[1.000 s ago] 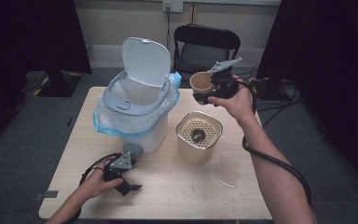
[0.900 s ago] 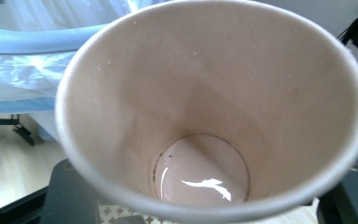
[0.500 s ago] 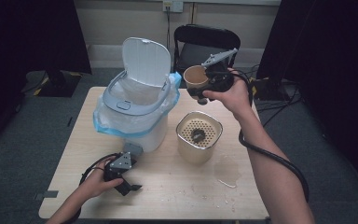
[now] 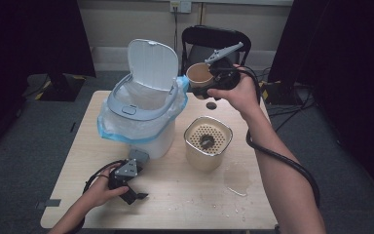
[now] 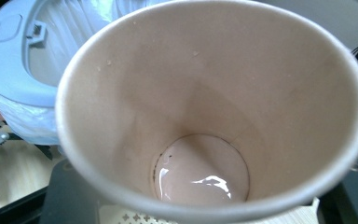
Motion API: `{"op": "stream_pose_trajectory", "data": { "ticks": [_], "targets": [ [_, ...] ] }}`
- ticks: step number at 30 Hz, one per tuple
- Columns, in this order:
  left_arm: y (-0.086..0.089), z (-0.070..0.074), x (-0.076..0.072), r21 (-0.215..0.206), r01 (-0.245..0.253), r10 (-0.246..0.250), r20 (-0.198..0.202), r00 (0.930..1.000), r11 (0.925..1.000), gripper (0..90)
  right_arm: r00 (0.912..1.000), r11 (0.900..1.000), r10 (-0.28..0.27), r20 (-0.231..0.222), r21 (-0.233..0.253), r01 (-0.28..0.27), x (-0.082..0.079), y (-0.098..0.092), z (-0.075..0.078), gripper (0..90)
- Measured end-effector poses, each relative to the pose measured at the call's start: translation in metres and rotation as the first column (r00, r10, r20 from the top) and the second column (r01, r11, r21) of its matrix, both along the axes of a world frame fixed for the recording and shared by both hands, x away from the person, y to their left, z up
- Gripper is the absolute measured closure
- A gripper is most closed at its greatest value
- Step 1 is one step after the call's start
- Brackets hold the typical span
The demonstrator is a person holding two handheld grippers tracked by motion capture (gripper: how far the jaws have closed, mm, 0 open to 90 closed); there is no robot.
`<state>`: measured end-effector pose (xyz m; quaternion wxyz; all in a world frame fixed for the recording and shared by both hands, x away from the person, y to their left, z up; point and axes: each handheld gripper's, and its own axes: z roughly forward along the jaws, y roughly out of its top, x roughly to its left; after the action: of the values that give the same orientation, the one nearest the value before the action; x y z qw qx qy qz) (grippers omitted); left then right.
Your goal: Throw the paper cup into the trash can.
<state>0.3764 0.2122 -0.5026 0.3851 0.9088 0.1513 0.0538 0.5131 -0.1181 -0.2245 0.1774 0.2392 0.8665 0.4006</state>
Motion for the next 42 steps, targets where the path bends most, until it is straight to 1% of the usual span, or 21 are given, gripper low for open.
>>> {"op": "stream_pose_trajectory", "data": {
  "ticks": [9, 18, 25, 27, 28, 32, 33, 38, 42],
  "targets": [
    [0.0, 0.0, 0.0, 0.0, 0.0, 0.0, 0.0, 1.0, 1.0, 0.0, 0.9998, 1.0, 0.021, -0.002, -0.001, -0.021, 0.002, 0.011, 0.005, 32.1],
    [0.0, 0.0, 0.0, -0.001, 0.0, 0.0, 0.001, 1.0, 1.0, 0.0, 0.9995, 0.999, 0.03, 0.005, 0.017, -0.03, 0.005, 0.022, 0.009, 32.1],
    [0.0, 0.0, 0.0, -0.002, 0.0, 0.0, 0.001, 1.0, 1.0, 0.0, 0.9987, 0.999, 0.05, 0.004, 0.018, -0.05, 0.006, 0.036, 0.015, 32.1],
    [0.0, 0.0, 0.0, -0.001, 0.0, 0.0, 0.001, 1.0, 1.0, 0.0, 0.9983, 0.998, 0.057, 0.009, 0.019, -0.057, 0.007, 0.038, 0.015, 32.1],
    [0.0, 0.0, 0.0, -0.001, 0.0, 0.0, 0.001, 1.0, 1.0, 0.0, 0.9981, 0.998, 0.062, 0.005, 0.027, -0.062, 0.006, 0.042, 0.015, 32.1],
    [0.0, 0.0, 0.0, -0.001, 0.0, 0.0, 0.002, 1.0, 1.0, 0.0, 0.9969, 0.997, 0.078, 0.008, 0.028, -0.079, 0.007, 0.05, 0.015, 32.1],
    [0.0, 0.0, 0.0, -0.001, 0.0, 0.0, 0.002, 1.0, 1.0, 0.0, 0.997, 0.997, 0.077, 0.003, 0.026, -0.077, 0.007, 0.052, 0.015, 32.1],
    [0.0, 0.0, 0.0, -0.001, 0.0, 0.0, 0.002, 1.0, 1.0, 0.0, 0.9958, 0.995, 0.092, 0.01, 0.038, -0.092, 0.007, 0.06, 0.015, 32.1],
    [0.0, 0.0, 0.0, -0.001, 0.001, -0.001, 0.002, 1.0, 1.0, 0.0, 0.9949, 0.994, 0.1, 0.009, 0.033, -0.1, 0.007, 0.065, 0.014, 32.0]
  ]
}}
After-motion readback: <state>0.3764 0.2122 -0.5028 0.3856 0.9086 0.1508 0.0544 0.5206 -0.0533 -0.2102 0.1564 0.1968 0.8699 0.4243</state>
